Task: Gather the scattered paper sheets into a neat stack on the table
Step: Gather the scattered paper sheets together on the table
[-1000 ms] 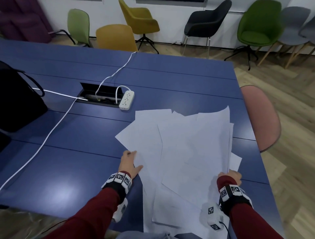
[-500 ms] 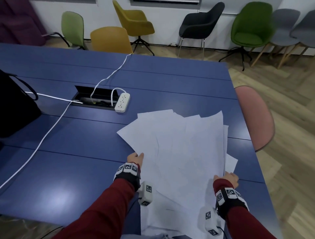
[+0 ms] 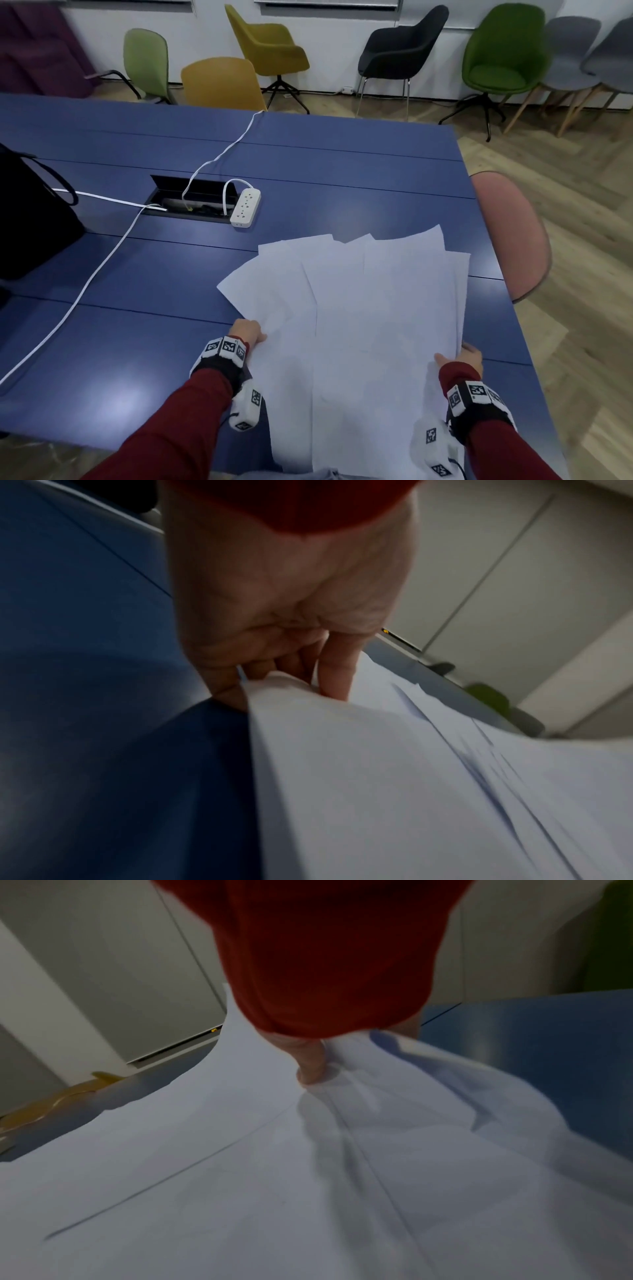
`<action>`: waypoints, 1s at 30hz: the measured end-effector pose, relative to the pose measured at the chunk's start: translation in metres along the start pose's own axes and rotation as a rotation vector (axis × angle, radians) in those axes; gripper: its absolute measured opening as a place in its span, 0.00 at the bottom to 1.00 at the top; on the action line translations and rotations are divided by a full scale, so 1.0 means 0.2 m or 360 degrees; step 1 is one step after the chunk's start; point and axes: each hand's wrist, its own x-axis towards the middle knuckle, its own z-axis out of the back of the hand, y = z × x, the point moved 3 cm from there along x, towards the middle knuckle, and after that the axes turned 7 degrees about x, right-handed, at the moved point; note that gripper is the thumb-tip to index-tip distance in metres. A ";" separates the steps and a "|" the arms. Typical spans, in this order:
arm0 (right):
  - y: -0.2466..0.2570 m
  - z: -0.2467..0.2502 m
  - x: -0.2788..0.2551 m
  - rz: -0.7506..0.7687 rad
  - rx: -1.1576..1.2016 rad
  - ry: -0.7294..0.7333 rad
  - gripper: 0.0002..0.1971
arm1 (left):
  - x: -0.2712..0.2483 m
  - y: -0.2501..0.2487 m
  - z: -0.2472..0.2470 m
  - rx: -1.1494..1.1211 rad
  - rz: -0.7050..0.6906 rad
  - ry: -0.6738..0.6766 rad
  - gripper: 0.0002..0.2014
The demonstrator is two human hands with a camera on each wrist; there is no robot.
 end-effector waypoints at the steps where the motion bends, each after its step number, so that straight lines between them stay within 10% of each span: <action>1: 0.01 -0.02 -0.02 0.0026 -0.0009 0.0027 0.31 | -0.01 0.00 -0.01 -0.0061 -0.0016 0.0025 0.19; 3: 0.03 -0.07 -0.07 0.0060 -0.0039 0.0113 0.29 | -0.03 -0.01 -0.04 -0.0274 -0.0030 0.0005 0.07; 9: 0.08 -0.14 -0.10 0.0038 -0.0119 0.0379 0.22 | -0.02 -0.06 -0.03 -0.0426 -0.0157 0.0004 0.13; 14: 0.03 -0.09 -0.06 -0.0152 -0.0114 0.0275 0.26 | -0.04 -0.01 0.03 -0.0264 -0.0081 0.0580 0.11; 21: 0.04 -0.15 -0.09 -0.0328 -0.0183 0.0413 0.39 | -0.02 0.07 0.08 -0.0713 0.0088 -0.0366 0.16; 30: 0.05 -0.12 -0.11 -0.0061 -0.0289 0.0059 0.25 | -0.18 -0.18 -0.09 -0.0234 0.0066 -0.0308 0.39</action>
